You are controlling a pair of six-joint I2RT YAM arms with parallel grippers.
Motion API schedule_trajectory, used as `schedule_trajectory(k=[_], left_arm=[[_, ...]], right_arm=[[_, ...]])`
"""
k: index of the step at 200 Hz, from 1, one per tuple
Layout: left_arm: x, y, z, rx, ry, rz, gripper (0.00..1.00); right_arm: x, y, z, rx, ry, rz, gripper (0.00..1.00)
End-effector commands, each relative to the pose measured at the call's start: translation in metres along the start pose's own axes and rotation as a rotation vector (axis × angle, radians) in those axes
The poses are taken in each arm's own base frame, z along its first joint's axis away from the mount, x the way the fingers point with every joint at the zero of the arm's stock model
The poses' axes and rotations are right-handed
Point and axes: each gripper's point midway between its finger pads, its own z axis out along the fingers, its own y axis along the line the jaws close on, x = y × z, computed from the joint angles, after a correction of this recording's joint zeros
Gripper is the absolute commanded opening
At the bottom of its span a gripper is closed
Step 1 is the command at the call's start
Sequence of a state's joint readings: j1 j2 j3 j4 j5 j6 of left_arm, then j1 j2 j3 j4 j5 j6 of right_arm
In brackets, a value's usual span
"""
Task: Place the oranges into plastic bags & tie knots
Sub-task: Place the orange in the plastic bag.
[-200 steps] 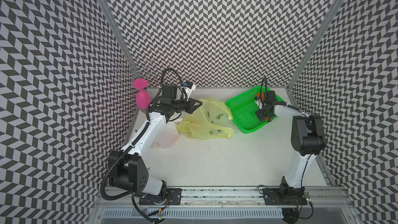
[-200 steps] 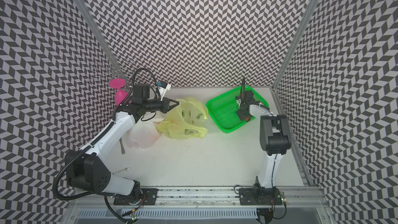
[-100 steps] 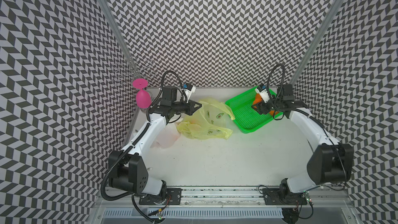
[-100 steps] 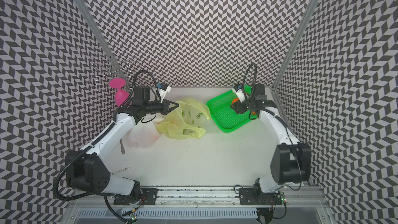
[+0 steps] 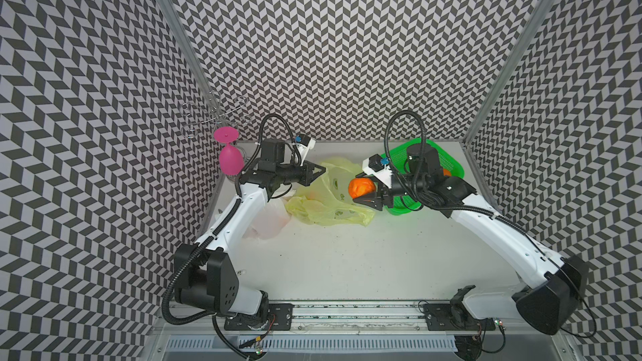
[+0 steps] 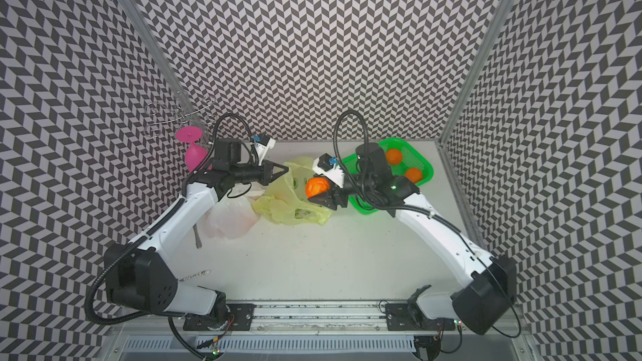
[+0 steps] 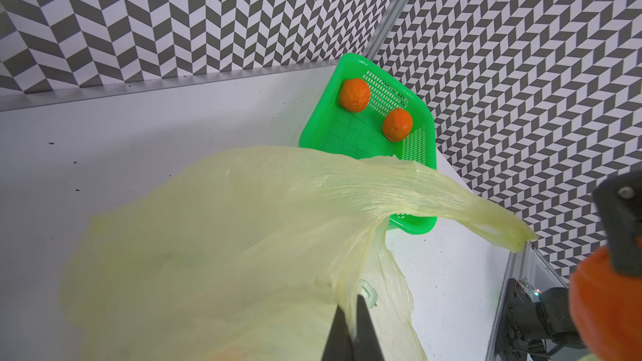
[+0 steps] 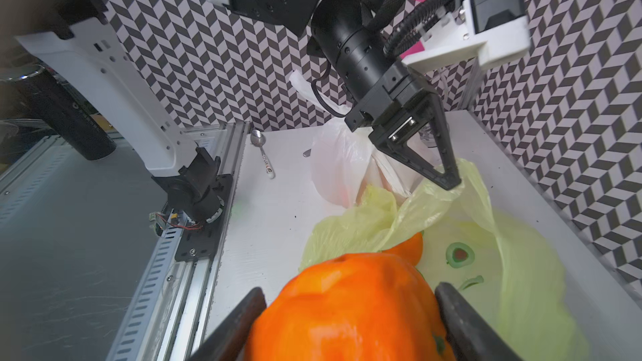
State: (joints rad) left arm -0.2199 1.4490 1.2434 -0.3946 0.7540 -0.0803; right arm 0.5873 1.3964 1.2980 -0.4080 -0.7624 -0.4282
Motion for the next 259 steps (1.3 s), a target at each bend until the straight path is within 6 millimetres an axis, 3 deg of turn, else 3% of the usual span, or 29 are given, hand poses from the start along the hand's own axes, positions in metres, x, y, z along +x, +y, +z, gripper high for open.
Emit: schedule_trajectory(k=[1,22,42,69,88,118,135,166,191,211,238,259], left_arm=[[-0.008,-0.013,-0.009,0.044,-0.033,0.028,0.0],[-0.006,-0.015,-0.009,0.052,-0.033,0.033,0.0],[-0.008,-0.018,-0.01,0.064,-0.038,0.04,0.0],[-0.013,-0.024,-0.012,0.09,-0.047,0.031,0.0],[-0.015,-0.027,-0.011,0.11,-0.049,0.021,0.0],[-0.014,-0.025,-0.008,0.109,-0.043,0.017,0.0],[-0.014,-0.022,-0.008,0.099,-0.039,0.013,0.0],[-0.016,-0.022,-0.01,0.084,-0.045,0.025,0.0],[-0.015,-0.02,-0.011,0.071,-0.046,0.029,0.0],[-0.014,-0.018,-0.011,0.055,-0.047,0.036,0.0],[-0.014,-0.009,-0.01,0.006,-0.045,0.043,0.0],[-0.012,-0.002,-0.008,-0.024,-0.04,0.052,0.0]], right_arm=[[-0.011,-0.023,0.019,0.07,-0.021,-0.002,0.38],[-0.004,-0.047,0.037,0.14,0.005,0.051,0.36],[0.021,-0.069,0.051,0.221,0.06,0.07,0.35],[0.059,-0.072,0.062,0.244,0.091,0.028,0.37],[0.076,-0.069,0.074,0.235,0.079,0.001,0.45],[0.084,-0.075,0.098,0.21,0.065,0.023,0.58],[0.088,-0.079,0.104,0.205,0.105,0.037,0.71],[0.093,-0.079,0.09,0.225,0.191,0.004,0.83],[0.086,-0.065,0.072,0.222,0.2,-0.031,0.91],[0.08,-0.049,0.058,0.186,0.211,-0.061,0.91],[0.06,-0.015,0.033,0.087,0.175,-0.112,0.9],[0.03,0.002,0.006,0.046,0.077,-0.126,0.89]])
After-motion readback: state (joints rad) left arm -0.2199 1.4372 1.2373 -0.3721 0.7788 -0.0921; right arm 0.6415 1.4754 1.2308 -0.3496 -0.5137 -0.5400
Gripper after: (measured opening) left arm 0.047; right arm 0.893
